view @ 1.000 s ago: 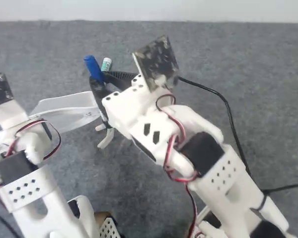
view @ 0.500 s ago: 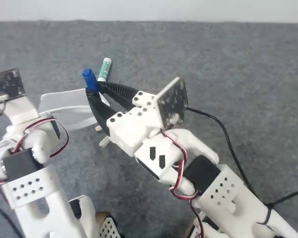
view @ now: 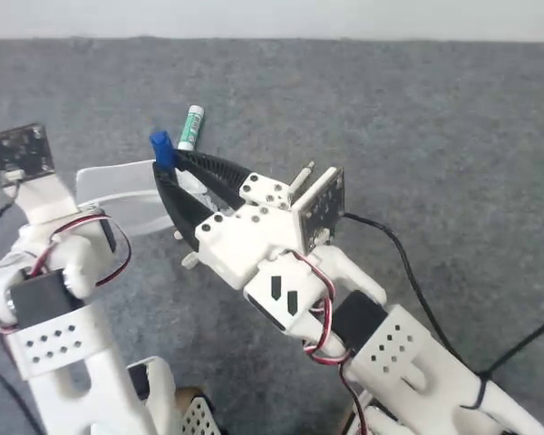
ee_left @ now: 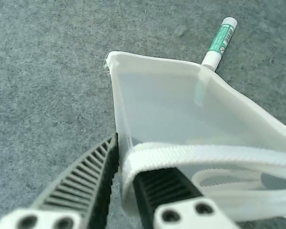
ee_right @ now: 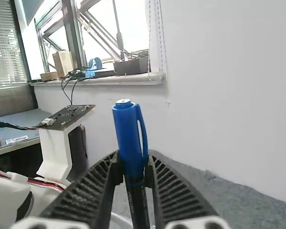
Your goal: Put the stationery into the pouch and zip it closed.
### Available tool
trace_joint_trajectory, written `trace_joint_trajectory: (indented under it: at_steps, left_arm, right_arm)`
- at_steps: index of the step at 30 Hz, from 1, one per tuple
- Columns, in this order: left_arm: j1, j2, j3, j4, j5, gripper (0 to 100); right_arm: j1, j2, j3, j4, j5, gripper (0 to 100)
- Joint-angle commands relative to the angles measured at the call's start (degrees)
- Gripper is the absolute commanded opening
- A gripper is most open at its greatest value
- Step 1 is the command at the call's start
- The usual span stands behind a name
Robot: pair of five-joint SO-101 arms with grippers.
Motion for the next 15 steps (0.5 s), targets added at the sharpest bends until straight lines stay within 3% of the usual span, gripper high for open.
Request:
trace_joint_trajectory:
  at_steps: [1,11,15]
  left_arm:
    - [0.44,0.44,-2.59,-1.32,0.00,1]
    - [0.44,0.44,-2.59,-1.41,0.00,1]
    - [0.44,0.44,-2.59,-1.49,0.00,1]
  right_arm:
    - [-0.31,-5.93,1.67,-3.82,0.00,0.6]
    - [-3.03,-8.92,3.87,-4.97,-0.44,0.6]
    - [-4.44,-8.31,8.00,-15.87,-0.09,0.6]
